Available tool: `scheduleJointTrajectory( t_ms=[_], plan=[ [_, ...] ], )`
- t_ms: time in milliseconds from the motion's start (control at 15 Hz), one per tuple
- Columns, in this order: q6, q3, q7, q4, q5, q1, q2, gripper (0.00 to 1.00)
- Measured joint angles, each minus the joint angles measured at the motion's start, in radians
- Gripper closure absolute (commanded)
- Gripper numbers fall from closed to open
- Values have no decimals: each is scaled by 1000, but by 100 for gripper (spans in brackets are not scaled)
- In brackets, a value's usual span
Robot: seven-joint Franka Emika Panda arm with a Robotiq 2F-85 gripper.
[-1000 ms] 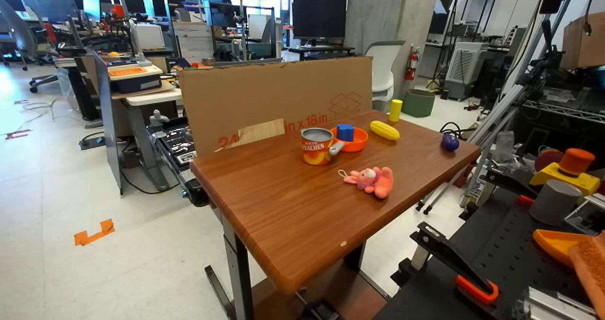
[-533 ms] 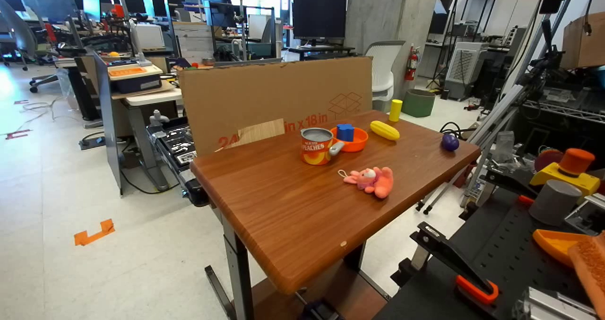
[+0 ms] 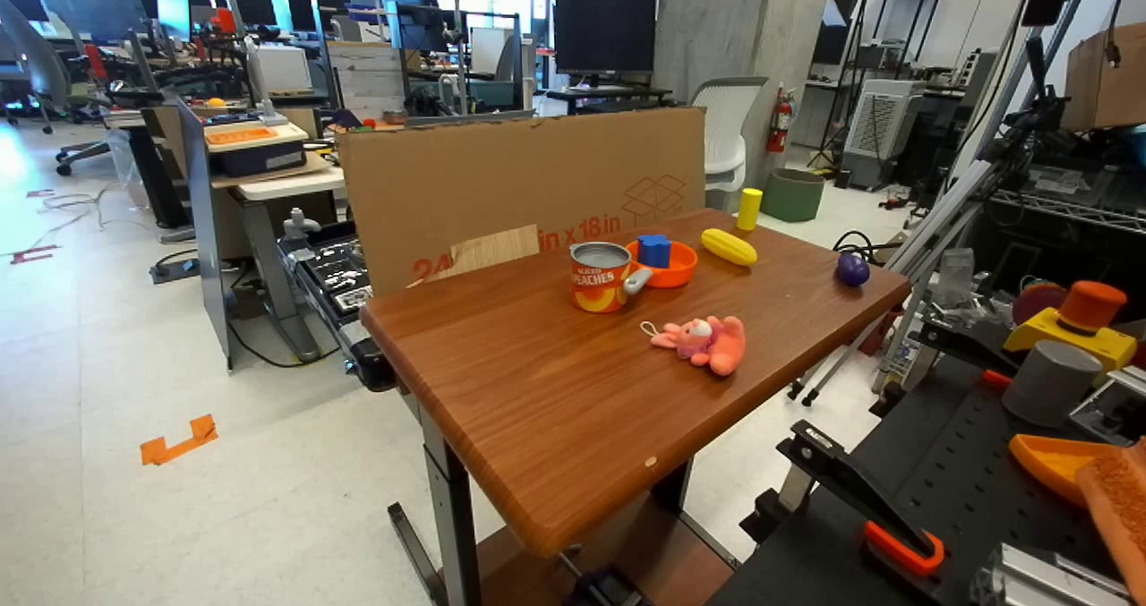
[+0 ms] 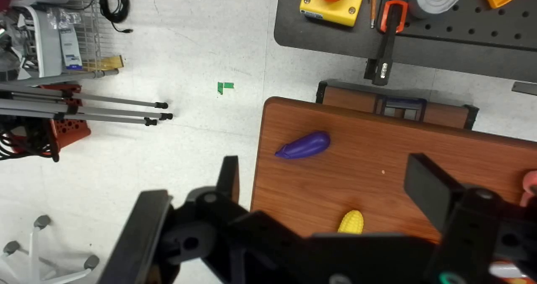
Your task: Move the corn forwards.
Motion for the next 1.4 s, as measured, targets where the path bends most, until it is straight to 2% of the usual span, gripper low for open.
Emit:
scheduleJointTrajectory(
  t_ms=[400, 667, 1000, 1400],
  plan=[
    [0, 0, 1, 0, 3, 2, 1, 0],
    [0, -7, -6, 18, 96, 23, 35, 0],
    [45, -8, -7, 89, 205, 64, 158, 0],
    [131, -7, -31, 244, 295, 86, 384, 0]
  ],
)
